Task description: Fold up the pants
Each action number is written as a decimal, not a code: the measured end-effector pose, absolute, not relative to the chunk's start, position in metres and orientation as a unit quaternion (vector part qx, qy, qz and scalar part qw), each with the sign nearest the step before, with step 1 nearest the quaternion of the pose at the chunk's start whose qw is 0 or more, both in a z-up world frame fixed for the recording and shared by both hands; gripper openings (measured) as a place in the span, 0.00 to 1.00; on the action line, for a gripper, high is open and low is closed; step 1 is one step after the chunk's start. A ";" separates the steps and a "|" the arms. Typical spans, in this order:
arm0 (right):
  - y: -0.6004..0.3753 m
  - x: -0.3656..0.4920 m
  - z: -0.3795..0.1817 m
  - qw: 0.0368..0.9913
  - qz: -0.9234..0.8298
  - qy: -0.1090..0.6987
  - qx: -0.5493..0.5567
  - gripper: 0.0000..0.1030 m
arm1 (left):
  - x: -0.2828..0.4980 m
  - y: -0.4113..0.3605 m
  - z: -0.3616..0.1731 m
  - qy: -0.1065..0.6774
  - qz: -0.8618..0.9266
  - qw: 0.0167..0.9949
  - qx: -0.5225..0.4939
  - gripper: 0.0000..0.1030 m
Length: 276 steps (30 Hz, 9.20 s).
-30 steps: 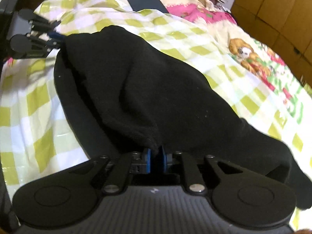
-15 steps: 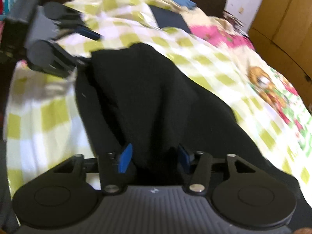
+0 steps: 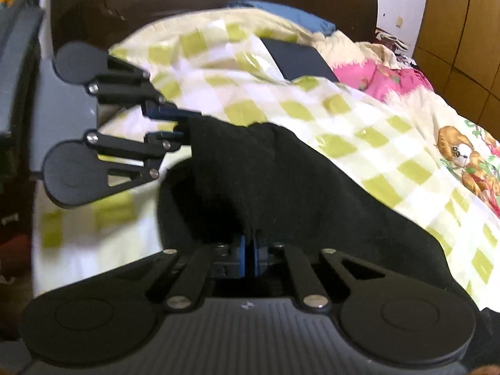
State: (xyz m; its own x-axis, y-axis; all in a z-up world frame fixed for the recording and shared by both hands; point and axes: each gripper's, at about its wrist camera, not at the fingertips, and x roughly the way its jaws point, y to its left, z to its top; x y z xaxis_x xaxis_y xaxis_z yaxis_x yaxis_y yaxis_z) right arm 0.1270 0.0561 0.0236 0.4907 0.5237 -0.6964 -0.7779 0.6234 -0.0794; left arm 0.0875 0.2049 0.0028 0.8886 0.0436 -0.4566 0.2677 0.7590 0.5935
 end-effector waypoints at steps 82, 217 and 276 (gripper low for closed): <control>-0.456 0.173 0.047 0.888 -0.020 0.178 0.424 0.06 | 0.123 -0.054 -0.005 0.279 -0.286 0.870 0.289 0.43; -0.308 0.084 -0.070 0.737 0.106 0.403 0.531 0.44 | 0.048 -0.076 -0.035 0.233 -0.331 0.840 0.361 0.53; -0.434 0.017 -0.057 0.790 -0.105 0.257 0.546 0.37 | 0.076 -0.077 -0.012 0.278 -0.326 0.868 0.253 0.42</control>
State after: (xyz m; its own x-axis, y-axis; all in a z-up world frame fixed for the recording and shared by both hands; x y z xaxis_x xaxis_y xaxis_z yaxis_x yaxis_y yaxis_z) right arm 0.0166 -0.4336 -0.0568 0.8458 0.1148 -0.5210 0.4470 0.3807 0.8095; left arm 0.0763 -0.0767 -0.0119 0.6337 -0.4247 -0.6466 0.7056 0.6600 0.2580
